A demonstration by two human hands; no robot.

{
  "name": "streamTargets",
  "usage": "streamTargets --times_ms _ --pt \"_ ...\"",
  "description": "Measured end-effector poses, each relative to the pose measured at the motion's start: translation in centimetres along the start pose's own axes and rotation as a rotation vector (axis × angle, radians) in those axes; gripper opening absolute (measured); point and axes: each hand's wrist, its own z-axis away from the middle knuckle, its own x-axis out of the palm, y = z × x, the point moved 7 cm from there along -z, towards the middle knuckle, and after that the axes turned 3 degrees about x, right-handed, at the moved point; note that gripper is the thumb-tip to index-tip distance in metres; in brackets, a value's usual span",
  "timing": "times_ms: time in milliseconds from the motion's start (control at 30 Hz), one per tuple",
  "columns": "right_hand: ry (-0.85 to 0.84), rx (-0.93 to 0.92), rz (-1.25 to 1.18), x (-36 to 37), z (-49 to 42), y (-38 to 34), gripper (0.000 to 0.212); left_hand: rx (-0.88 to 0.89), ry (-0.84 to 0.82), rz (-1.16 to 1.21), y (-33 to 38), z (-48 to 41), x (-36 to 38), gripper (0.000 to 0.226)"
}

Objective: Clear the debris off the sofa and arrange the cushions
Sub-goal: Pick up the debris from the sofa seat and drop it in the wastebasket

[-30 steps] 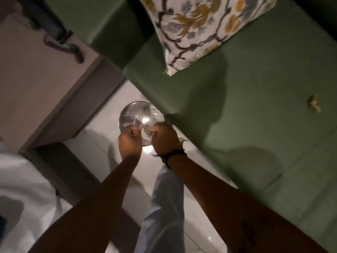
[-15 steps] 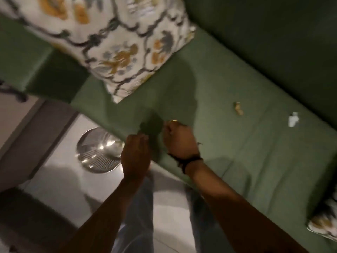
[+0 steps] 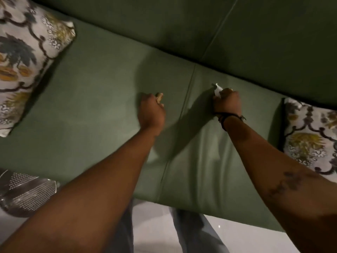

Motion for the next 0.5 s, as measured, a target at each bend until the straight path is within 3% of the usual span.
streamTargets --times_ms 200,333,500 --pt "0.062 -0.031 -0.032 1.2 0.4 -2.5 0.026 0.054 0.063 0.122 -2.4 1.7 -3.7 0.013" --pt "0.073 -0.263 -0.109 2.0 7.3 -8.8 0.018 0.059 0.339 0.252 -8.8 5.9 -11.7 0.007" --pt "-0.176 -0.791 -0.247 10.0 28.2 -21.5 0.008 -0.355 0.556 0.313 -25.6 12.8 -20.4 0.012"
